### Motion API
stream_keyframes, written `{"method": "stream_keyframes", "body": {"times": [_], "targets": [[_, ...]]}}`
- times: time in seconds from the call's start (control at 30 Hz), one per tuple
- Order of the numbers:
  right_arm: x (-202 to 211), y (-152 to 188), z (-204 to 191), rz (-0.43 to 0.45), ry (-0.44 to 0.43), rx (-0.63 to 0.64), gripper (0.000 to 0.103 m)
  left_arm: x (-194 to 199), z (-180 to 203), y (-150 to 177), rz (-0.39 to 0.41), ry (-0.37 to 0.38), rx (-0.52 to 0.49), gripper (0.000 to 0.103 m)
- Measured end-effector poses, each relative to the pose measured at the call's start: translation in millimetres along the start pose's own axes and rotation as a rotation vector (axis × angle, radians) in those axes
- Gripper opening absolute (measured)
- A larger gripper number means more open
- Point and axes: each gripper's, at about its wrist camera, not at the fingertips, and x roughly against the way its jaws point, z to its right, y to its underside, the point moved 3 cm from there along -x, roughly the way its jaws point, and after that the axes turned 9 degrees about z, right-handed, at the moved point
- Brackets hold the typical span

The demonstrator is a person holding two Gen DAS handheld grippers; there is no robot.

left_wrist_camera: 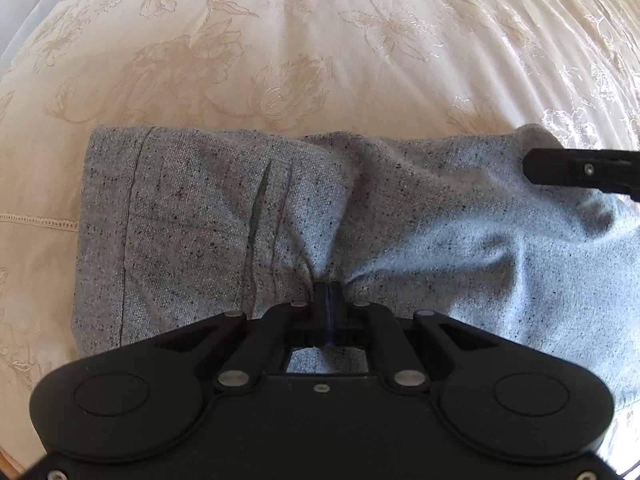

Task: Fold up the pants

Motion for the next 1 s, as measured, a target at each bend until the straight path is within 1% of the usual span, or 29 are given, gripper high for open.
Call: {"method": "stream_keyframes", "body": {"times": [0.07,0.17,0.27,0.3,0.33,0.37,0.4,0.43,0.47,0.5,0.53,0.57,0.63,0.73,0.77,0.8,0.83,0.87,0.93,1.0], "targets": [[-3,0,4,-0.012,0.001,-0.016,0.042,3,-1,7,-0.007,0.006,0.007,0.011],[-10,-2,9,-0.021,0.011,-0.044,0.042,0,-4,22,-0.042,0.021,0.024,0.011],[-13,-2,15,-0.040,0.028,-0.078,0.042,-1,-6,34,-0.043,0.029,0.027,0.011],[-15,-2,15,-0.043,0.033,-0.080,0.041,-1,-7,37,-0.043,0.029,0.030,0.011],[-17,-3,15,-0.048,0.043,-0.072,0.038,0,-8,38,-0.040,0.030,0.033,0.011],[-16,-3,14,-0.046,0.039,-0.055,0.024,0,-8,40,-0.039,0.030,0.033,0.011],[-15,-6,9,-0.040,0.052,-0.009,0.003,0,-8,42,-0.037,0.030,0.031,0.011],[-11,-10,5,-0.015,0.063,0.037,0.003,1,-8,45,-0.034,0.030,0.030,0.011],[-4,-16,0,0.030,0.075,0.075,0.003,2,-7,48,-0.031,0.029,0.030,0.011],[2,-25,-3,0.068,0.080,0.084,0.003,3,-7,50,-0.026,0.029,0.029,0.011],[4,-30,-3,0.079,0.074,0.070,0.003,4,-7,53,-0.021,0.027,0.024,0.011],[0,-32,1,0.071,0.081,0.062,0.002,4,-6,56,-0.014,0.024,0.013,0.011],[-18,-26,5,0.034,0.148,0.122,0.002,6,2,63,-0.004,0.008,-0.030,0.011],[-40,-16,11,-0.025,0.213,0.136,0.002,11,13,72,0.015,-0.013,-0.103,0.011],[-41,-15,11,-0.021,0.228,0.130,0.004,12,20,73,0.020,-0.016,-0.124,0.011],[-38,-16,10,-0.003,0.242,0.120,0.013,15,22,75,0.021,-0.018,-0.133,0.011],[-31,-16,6,0.030,0.261,0.116,0.017,20,22,75,0.026,-0.020,-0.137,0.011],[-22,-16,-1,0.075,0.269,0.123,0.025,29,20,75,0.042,-0.018,-0.135,0.011],[-1,-12,-11,0.145,0.257,0.124,0.026,42,14,69,0.092,-0.034,-0.125,0.012],[16,-3,-21,0.180,0.228,0.123,0.026,51,5,57,0.137,-0.057,-0.098,0.012]]}}
